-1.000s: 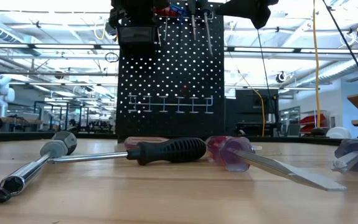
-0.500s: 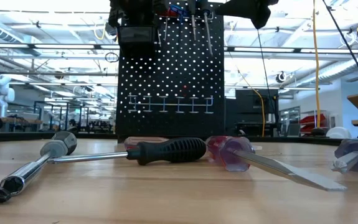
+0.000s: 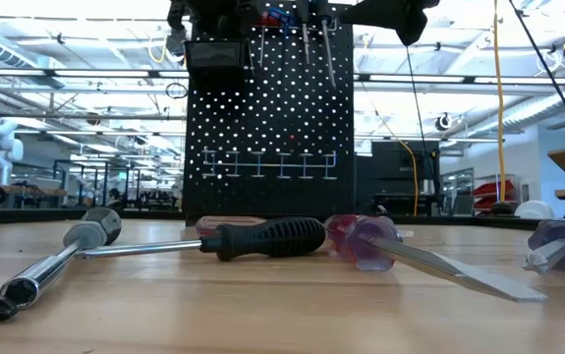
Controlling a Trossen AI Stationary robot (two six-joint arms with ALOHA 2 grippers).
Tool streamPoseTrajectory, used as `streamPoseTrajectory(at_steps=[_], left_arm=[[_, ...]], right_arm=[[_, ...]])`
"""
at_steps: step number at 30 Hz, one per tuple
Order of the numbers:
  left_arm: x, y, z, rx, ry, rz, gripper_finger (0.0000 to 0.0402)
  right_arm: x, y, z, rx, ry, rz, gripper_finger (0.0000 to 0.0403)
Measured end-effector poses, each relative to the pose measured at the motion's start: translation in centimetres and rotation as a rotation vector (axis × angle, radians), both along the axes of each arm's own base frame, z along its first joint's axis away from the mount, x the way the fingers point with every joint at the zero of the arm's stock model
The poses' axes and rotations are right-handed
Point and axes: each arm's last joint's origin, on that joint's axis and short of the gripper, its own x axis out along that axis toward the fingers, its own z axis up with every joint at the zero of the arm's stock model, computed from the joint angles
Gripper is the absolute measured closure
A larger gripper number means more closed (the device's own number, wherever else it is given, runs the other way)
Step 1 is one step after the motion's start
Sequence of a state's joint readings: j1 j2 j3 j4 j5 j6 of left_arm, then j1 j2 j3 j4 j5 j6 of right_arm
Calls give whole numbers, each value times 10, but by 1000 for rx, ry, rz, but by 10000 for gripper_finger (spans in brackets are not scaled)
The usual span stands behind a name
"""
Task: Hang tools onto peg board
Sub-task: Hang the red screwdriver on the pegboard
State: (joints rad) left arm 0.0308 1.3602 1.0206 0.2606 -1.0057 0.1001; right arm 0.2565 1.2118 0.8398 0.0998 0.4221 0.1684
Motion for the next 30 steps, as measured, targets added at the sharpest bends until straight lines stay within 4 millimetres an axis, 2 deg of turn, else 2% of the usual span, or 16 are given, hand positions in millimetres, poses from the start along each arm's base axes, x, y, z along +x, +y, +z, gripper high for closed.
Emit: streamPoseTrajectory(at_steps=[10,15,23,27,30], left_arm=[[-2,-16,6,65,62,-9,285],[-5,-33,8,78,71,-35,285],[-25,-80,24,78,23,-203,285],[-47,-108,26,82,89,-329,285],[-67,-127,19,44,163,-469,285]], right_arm=[[0,0,0,0,1,1,197],[0,0,-1,0,5,0,197],[-1,2,-2,0,22,15,197],[-3,6,-5,-7,52,36,197],[-4,10,-7,10,73,95,197]])
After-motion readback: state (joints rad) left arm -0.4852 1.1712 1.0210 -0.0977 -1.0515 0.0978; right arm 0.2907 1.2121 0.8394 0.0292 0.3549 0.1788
